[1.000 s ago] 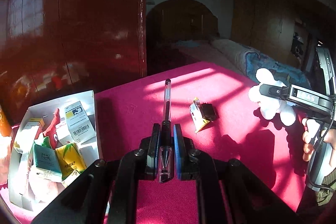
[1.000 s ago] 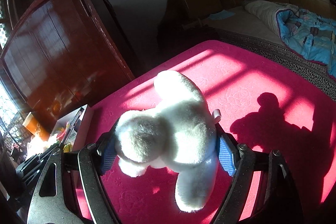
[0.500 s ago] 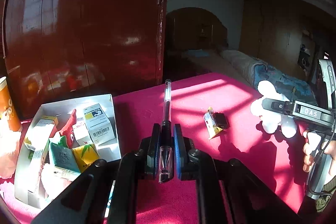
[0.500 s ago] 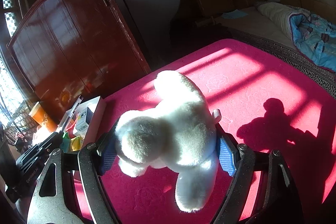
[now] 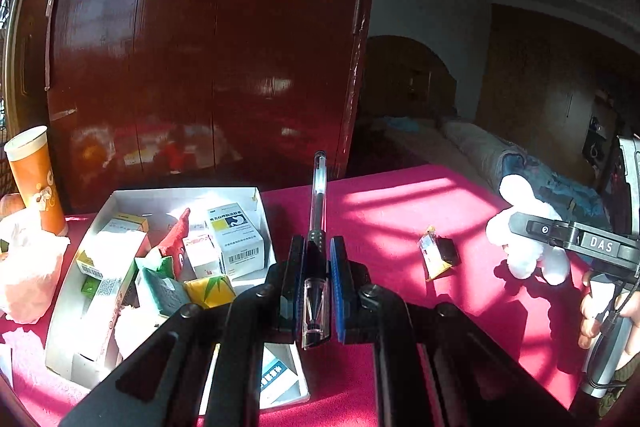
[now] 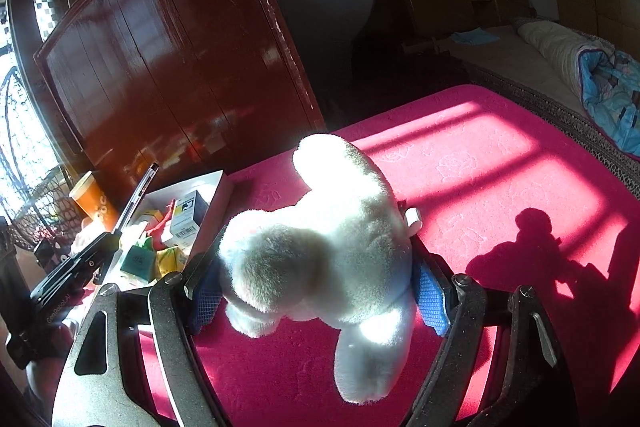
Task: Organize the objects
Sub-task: 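Carry white plush with right tool while left tool carries black pen to tray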
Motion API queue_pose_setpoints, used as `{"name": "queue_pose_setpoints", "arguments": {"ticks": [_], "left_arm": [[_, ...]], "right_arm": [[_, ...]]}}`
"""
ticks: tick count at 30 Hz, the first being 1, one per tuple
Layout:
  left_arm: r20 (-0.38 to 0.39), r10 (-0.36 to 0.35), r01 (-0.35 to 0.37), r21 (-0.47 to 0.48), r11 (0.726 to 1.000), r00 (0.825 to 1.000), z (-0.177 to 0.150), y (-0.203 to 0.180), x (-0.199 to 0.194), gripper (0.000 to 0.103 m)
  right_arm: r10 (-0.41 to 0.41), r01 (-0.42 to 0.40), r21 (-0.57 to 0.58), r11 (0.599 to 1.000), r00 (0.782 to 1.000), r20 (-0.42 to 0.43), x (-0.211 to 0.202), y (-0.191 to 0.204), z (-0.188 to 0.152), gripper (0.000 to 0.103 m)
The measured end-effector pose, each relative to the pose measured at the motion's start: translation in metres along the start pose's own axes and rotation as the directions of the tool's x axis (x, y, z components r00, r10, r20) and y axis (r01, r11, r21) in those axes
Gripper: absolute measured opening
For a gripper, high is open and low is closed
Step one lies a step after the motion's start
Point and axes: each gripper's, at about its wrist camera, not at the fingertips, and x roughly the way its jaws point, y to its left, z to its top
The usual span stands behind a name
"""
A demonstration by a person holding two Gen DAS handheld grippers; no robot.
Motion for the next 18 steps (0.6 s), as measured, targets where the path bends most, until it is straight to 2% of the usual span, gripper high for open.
{"name": "queue_pose_setpoints", "arguments": {"ticks": [8,18], "left_arm": [[0.024,0.063,-0.062,-0.056,0.996,0.998,0.001,0.036,-0.011,0.010],[0.051,0.155,-0.147,-0.136,0.980,0.987,-0.001,0.084,-0.029,0.010]], "right_arm": [[0.036,-0.037,-0.058,0.998,0.999,-0.011,0.007,0.034,0.001,0.080],[0.070,-0.073,-0.123,0.990,0.997,-0.031,0.014,0.073,0.001,0.080]]}}
